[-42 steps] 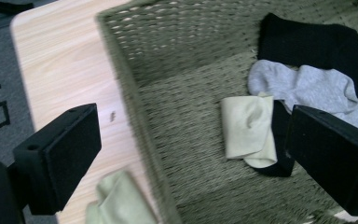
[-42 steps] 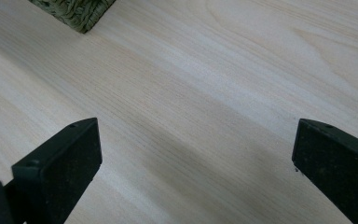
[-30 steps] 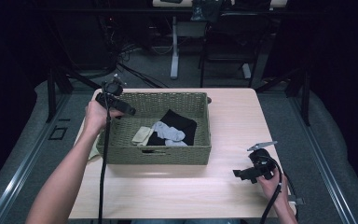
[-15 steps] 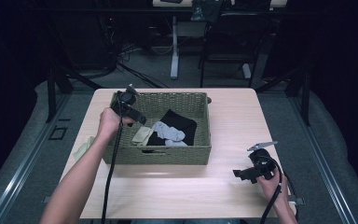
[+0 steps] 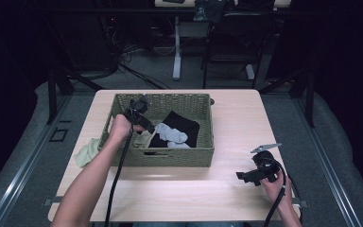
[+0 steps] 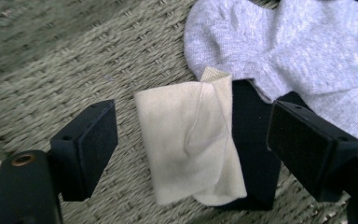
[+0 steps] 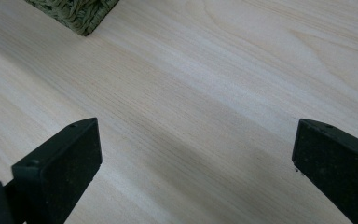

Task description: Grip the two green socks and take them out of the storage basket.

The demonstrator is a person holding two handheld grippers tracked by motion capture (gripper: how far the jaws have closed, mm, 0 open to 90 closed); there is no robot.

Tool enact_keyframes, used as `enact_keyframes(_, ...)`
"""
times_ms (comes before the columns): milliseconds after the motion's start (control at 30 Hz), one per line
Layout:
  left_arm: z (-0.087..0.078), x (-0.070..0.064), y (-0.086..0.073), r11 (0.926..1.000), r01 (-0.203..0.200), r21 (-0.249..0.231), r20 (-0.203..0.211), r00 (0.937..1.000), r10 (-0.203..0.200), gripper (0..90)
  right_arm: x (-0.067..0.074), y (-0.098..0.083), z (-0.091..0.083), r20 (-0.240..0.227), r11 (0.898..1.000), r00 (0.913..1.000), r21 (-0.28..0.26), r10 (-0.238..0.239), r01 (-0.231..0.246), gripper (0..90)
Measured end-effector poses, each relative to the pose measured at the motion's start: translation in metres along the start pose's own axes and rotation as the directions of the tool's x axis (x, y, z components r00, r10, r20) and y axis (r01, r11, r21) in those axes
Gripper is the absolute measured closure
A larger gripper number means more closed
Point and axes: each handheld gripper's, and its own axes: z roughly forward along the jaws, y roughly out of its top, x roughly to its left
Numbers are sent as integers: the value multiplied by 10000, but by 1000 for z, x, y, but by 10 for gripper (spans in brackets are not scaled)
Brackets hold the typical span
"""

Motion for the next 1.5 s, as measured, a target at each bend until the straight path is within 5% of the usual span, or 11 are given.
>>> enact_keyframes(300,22,-3,4,9963,-2,856,5,10000,2,336,-1,0,-1,-65,10000,10000,-22,38,-38,6)
enact_keyframes(667,25,-6,4,9941,-177,1071,-57,9998,184,796,-1,0,-1,-95,9999,9999,-80,122,-123,6)
enact_keyframes(1000,-15,-1,-6,9993,-363,77,217,9991,362,830,-2,0,-1,-85,9999,9999,-63,148,-149,6)
enact_keyframes(1500,-83,3,-7,9924,-693,-1018,181,9973,715,828,-1,-1,0,21,9997,9997,17,242,-242,6)
